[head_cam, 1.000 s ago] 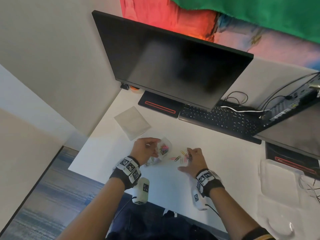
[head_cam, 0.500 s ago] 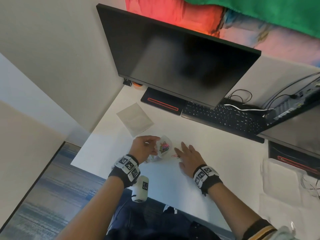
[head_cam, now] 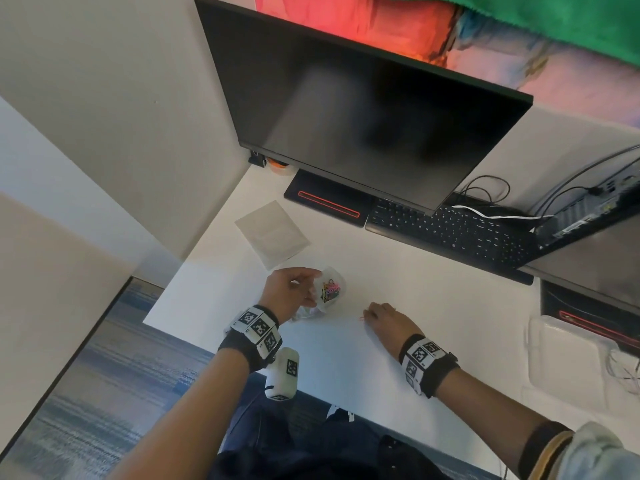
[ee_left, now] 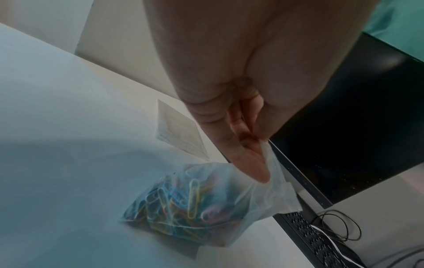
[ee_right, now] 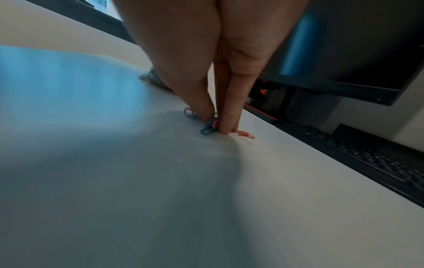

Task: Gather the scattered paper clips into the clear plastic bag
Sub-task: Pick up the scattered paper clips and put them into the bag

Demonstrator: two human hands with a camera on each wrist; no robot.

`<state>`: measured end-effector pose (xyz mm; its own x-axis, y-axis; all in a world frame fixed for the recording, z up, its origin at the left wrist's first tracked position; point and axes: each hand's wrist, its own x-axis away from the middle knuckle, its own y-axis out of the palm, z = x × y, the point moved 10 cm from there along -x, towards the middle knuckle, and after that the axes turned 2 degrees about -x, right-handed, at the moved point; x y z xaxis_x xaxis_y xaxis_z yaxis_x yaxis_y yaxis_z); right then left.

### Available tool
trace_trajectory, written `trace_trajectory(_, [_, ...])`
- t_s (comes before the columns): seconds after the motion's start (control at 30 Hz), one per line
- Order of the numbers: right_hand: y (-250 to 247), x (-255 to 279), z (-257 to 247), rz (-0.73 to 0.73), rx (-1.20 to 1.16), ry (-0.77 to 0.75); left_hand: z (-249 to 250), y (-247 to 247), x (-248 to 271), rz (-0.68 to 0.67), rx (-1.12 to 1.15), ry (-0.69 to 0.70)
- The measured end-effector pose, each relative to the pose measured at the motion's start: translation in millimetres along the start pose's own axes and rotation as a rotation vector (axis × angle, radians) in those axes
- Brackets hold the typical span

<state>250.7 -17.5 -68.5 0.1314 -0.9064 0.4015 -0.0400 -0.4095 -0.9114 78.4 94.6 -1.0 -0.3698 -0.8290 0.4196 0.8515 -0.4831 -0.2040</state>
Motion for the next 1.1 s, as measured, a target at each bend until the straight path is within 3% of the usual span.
trace_trajectory(0.1, [-0.8,-11.1,7.0,0.02,-0.065,0.0,0.5,-0.2,0.0,0.0,0.003,0.0])
trace_trajectory(0.2, [-14.3,-17.1,28.2,0.067,-0.184,0.13,3.2,0.7,-0.6,-0.002,-0.006,0.005])
trace_trajectory(0.37, [-39.9,-1.3,87.1,0.271,-0.808,0.548,7.7,10.3,-0.9,-0.02,-0.023,-0.015])
trace_trajectory(0.43, [-48.6,5.9,93.9,0.352,-1.134,0.621,9.3,15.4,-1.6,-0.032,-0.027,-0.017])
trace_trajectory(0.53, [-72.4,-3.2,68.5,0.356,-1.651,0.47,10.9,22.0,-4.2,-0.037,-0.026,-0.019])
trace_trajectory(0.63, [-88.4,-14.3,28.2,0.236,-1.866,0.345,13.2,31.6,-7.5,-0.038,-0.049,-0.015])
trace_trajectory(0.73, [-83.1,-22.4,13.0,0.214,-1.701,0.398,16.6,38.1,-7.2,-0.043,-0.043,-0.015])
trace_trajectory(0.87, [-89.2,-24.5,17.2,0.289,-1.13,0.494,21.4,39.8,-5.1,-0.036,-0.042,0.006])
trace_trajectory(1.0, [-104.0,-28.7,-0.7,0.299,-0.923,0.402,21.6,40.0,-4.8,-0.033,-0.069,0.02])
trace_trajectory(1.1, [-106.6,-32.8,-13.5,0.155,-0.744,0.247,17.8,37.5,-6.3,-0.037,-0.06,0.011])
